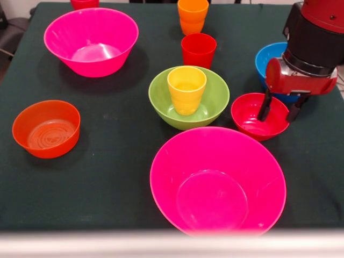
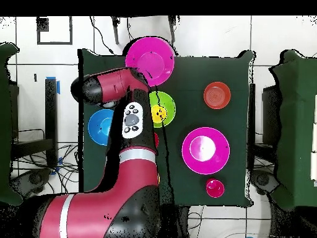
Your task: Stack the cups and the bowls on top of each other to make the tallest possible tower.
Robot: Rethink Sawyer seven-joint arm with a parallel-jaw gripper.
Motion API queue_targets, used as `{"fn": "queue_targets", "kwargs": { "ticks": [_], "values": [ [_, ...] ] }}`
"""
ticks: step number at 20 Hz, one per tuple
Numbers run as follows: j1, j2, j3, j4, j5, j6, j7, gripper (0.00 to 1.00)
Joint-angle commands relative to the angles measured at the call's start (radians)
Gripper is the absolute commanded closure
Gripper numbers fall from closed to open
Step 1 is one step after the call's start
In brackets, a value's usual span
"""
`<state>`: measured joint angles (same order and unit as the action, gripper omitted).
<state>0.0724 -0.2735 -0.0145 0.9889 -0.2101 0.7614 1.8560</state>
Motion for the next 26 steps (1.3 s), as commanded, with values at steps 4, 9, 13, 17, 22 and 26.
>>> {"fn": "queue_targets", "kwargs": {
  "ticks": [4,9,13,17,22,26],
  "values": [
    [-0.019,0.004,0.045,0.094,0.009,-0.069,0.105,0.00],
    [-0.020,0.011,0.053,0.096,0.024,-0.082,0.103,0.00],
    [-0.035,0.039,0.076,0.082,0.033,-0.108,0.085,0.00],
    [-0.052,0.055,0.096,0.055,0.049,-0.093,0.057,0.00],
    [-0.048,0.044,0.084,0.062,0.055,-0.082,0.064,0.00],
    [-0.027,0.038,0.062,0.064,0.061,-0.065,0.092,0.00]
  ]
}}
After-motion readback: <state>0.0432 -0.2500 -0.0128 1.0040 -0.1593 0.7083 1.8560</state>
